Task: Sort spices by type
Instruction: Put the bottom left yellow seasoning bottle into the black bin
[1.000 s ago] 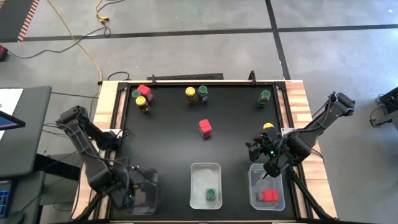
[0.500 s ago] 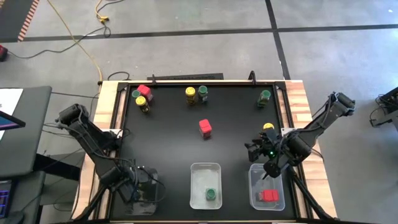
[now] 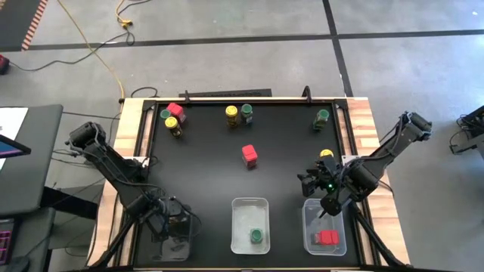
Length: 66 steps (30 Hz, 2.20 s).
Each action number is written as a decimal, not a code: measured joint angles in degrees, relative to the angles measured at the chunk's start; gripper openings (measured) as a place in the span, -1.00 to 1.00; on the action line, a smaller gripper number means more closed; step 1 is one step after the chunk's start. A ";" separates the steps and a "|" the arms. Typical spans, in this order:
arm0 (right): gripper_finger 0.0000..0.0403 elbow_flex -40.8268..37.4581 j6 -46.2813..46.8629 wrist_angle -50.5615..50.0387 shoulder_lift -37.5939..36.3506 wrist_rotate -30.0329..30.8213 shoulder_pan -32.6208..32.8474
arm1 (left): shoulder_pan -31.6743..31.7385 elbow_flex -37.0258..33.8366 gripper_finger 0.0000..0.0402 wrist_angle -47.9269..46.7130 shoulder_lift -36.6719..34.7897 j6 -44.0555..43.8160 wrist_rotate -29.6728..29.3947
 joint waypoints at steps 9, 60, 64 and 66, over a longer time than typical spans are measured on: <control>0.29 0.00 -0.46 -0.17 0.01 -0.01 0.00 | 0.20 0.00 0.04 -0.58 0.00 -2.63 -0.20; 0.29 0.02 -1.05 1.51 3.67 -0.19 0.00 | -1.40 0.52 0.11 1.05 0.02 -11.60 -3.02; 0.29 0.02 -1.05 1.49 3.65 -0.21 0.00 | -1.40 0.52 0.11 1.04 0.02 -12.99 -2.93; 0.29 0.02 -1.12 1.46 3.65 -0.21 0.00 | -1.40 0.52 0.11 1.05 0.02 -13.31 -2.73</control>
